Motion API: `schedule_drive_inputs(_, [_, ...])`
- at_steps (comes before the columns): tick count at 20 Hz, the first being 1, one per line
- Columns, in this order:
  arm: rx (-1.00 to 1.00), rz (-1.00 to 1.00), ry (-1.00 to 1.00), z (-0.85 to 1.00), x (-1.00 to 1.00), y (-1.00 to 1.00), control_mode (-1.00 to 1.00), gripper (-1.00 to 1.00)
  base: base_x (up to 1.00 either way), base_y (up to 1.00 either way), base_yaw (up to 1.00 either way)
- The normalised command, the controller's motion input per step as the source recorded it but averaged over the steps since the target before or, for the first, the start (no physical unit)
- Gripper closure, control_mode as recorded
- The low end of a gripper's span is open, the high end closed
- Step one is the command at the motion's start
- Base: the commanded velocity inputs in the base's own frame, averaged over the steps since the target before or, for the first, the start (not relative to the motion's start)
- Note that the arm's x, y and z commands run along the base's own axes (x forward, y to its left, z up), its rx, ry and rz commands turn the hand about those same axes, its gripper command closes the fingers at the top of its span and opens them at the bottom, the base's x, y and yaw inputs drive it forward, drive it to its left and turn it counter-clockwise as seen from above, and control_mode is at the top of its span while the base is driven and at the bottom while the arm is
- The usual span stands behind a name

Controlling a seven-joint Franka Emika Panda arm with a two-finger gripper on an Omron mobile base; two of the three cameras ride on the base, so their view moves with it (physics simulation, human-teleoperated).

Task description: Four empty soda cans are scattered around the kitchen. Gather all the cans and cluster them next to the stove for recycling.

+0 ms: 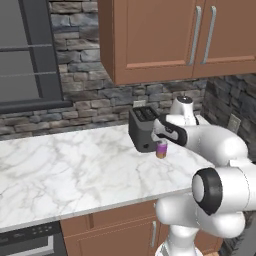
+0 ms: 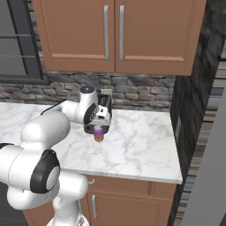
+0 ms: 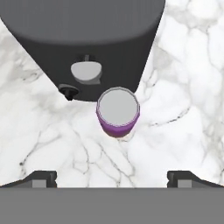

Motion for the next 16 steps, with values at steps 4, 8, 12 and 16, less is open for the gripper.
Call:
schedule_drive_inputs(4, [0.0, 0.0, 0.0, -0.21, 0.22, -0.01, -1.0, -1.0, 0.0, 0.0, 0.0])
schedule_drive_inputs(8, [0.0, 0.0, 0.0, -0.2, 0.21, -0.01, -1.0, -1.0, 0.0, 0.0, 0.0])
schedule_drive_inputs(12, [0.0, 0.0, 0.0, -0.18, 0.21, 0.0, -1.0, -1.0, 0.0, 0.0, 0.0])
schedule_drive_inputs(16, [0.0, 0.0, 0.0, -0.16, 0.2, 0.0, -1.0, -1.0, 0.0, 0.0, 0.0])
